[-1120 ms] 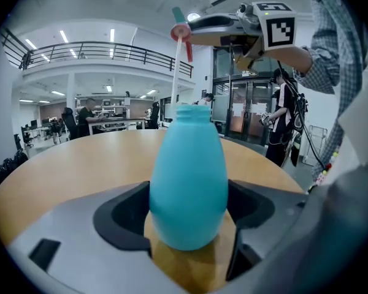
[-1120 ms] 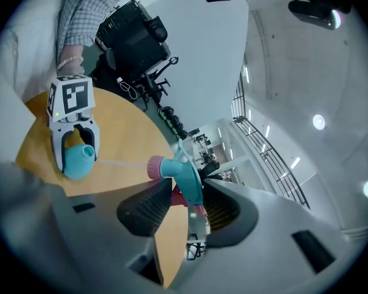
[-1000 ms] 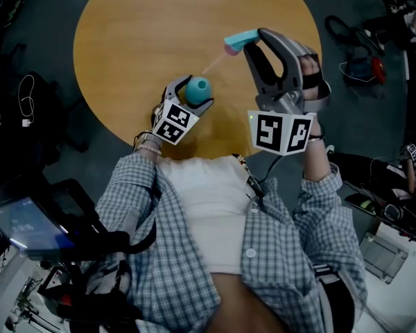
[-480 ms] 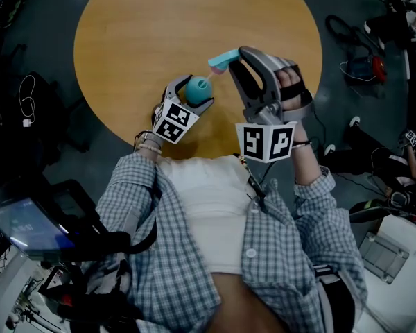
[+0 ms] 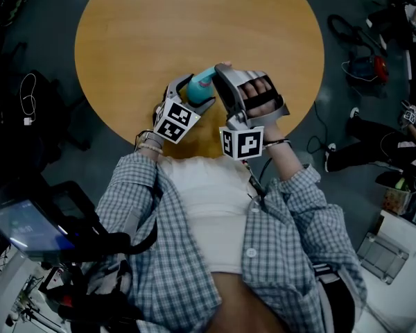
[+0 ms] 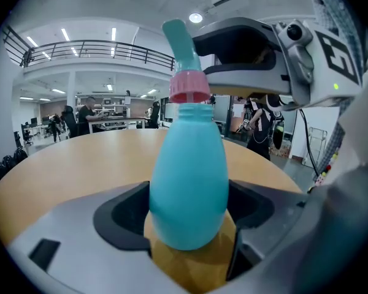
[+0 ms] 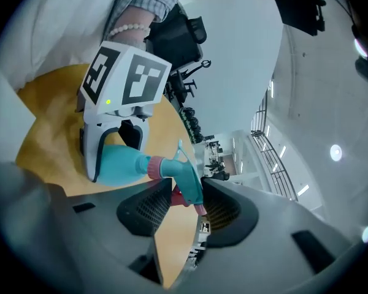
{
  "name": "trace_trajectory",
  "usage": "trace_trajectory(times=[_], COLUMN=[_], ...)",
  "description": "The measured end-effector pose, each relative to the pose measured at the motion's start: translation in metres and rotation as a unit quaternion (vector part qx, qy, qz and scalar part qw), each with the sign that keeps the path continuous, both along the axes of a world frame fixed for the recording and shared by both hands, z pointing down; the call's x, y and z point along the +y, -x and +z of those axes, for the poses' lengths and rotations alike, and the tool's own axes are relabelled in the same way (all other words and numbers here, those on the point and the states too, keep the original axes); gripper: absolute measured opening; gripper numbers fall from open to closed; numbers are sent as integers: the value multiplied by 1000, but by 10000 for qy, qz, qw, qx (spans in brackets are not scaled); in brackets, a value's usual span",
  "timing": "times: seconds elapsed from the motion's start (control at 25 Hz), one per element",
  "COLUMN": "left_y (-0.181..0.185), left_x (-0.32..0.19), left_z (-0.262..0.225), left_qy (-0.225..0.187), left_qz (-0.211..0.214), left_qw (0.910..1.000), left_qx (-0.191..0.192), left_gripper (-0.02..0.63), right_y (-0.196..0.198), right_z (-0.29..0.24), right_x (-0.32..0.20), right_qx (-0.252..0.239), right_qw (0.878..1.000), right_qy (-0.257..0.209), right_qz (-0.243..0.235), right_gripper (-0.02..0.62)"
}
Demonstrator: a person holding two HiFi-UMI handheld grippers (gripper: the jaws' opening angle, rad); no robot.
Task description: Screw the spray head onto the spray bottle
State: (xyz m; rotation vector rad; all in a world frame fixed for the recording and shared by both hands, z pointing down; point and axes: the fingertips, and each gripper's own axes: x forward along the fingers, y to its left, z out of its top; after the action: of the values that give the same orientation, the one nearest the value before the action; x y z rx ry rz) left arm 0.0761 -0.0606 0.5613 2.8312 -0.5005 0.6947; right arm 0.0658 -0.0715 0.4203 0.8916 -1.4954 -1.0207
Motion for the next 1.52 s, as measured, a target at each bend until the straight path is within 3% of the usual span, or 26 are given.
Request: trace_trajectory(times=[0.64, 1.04, 1.16, 1.28, 1.44, 1.52], left_y=[1, -1, 0, 0, 1, 0], left_x=[-1, 0, 0, 0, -1, -1], left_z=[1, 1, 2, 1, -2, -2], left_qy=[54, 70, 77, 68, 22, 20], left_qz=[-14, -14, -23, -18, -29, -27], left_qw=[10000, 10000, 10000, 10000, 10000, 10000], left_qx=[-16, 10, 4, 33, 40, 67], left_gripper=[393, 393, 393, 393, 393, 393], right_y=[7, 3, 0, -7, -23, -34], right_z=[9, 9, 0, -14, -25, -21], right_x=[16, 16, 18, 19, 19, 19], right_qx=[438, 169, -232, -975, -1953, -2524], right_qw=[9988, 9989, 9977, 9915, 9729, 9555], right_qy=[-156, 398, 621, 855, 1141, 1382], right_qz=[-156, -198, -109, 112, 480, 649], right_gripper=[152, 152, 152, 152, 152, 152])
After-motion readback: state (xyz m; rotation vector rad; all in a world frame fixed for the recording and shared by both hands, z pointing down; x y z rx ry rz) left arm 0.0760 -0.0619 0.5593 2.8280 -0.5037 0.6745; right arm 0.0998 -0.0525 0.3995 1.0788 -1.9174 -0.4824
